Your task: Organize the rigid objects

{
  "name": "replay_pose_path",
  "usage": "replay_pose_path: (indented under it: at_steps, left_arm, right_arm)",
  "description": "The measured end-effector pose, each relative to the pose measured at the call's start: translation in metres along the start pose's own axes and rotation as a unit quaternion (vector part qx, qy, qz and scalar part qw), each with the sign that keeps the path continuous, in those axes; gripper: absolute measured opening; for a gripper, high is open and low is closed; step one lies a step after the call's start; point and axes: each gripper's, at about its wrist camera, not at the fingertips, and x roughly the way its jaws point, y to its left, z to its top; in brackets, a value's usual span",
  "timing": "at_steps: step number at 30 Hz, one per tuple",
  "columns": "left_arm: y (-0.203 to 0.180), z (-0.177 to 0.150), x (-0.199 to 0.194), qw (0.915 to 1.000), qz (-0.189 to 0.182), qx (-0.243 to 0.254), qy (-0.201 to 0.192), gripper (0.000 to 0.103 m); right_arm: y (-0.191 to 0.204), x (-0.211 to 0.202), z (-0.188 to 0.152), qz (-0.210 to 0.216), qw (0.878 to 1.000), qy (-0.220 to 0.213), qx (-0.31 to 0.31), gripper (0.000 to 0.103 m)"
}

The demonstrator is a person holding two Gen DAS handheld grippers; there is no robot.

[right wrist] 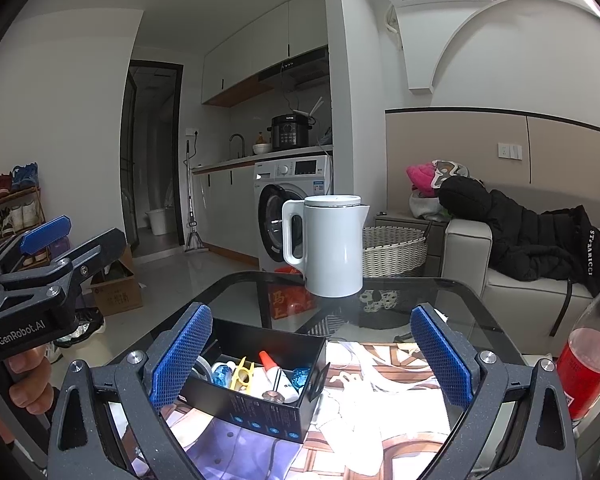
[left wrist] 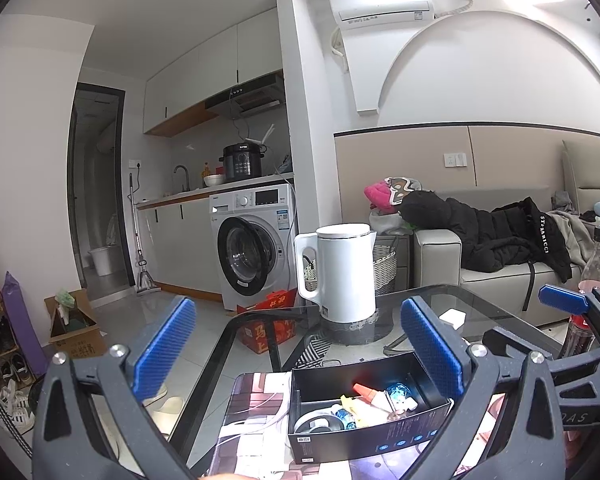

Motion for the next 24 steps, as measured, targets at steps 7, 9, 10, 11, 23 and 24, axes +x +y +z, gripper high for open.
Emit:
replay_pose_path:
  at_steps: [7,9,10,11,23,24]
  left_arm:
    - [-0.0011,0.0001,-0.0003,1.0,-0.002,0.0,-0.001,0.103]
    - [-0.0012,0.0001,-0.0004,1.0,-0.002,0.0,-0.001,0.103]
    - [-0.0012,0.0001,-0.0004,1.0,-0.002,0.0,-0.001,0.103]
    - [-0.0009,0.0003,-0.0003,1.0,-0.002,-0.001,-0.001,0.103]
    - [-0.0012,0.0009,0.0004,1.0,-0.001,-0.001,-0.001,0.103]
    - [-0.0013,0.0011,0.0006,1.0,0.001,-0.001,-0.001,0.103]
  right_arm:
    - [-0.0005,0.0001,-0.0009,-0.001,1.0,0.001,-0.001,0.102]
    - [-0.0005,0.0003,-0.0007,0.0,1.0,0.001,0.0,0.102]
    - [-0.0005,0.0002,-0.0008,0.001,1.0,0.001,-0.001,0.102]
    - [-0.0006,0.0003,-0.0014,0.001,1.0,0.002,-0.002,0.102]
    - [0.0006,0.0041,-0.0039,0.001,1.0,0.004,-0.002,0.102]
    - [0.0006,0.0044,-0.0037,0.002,1.0,0.005,-0.002,0.102]
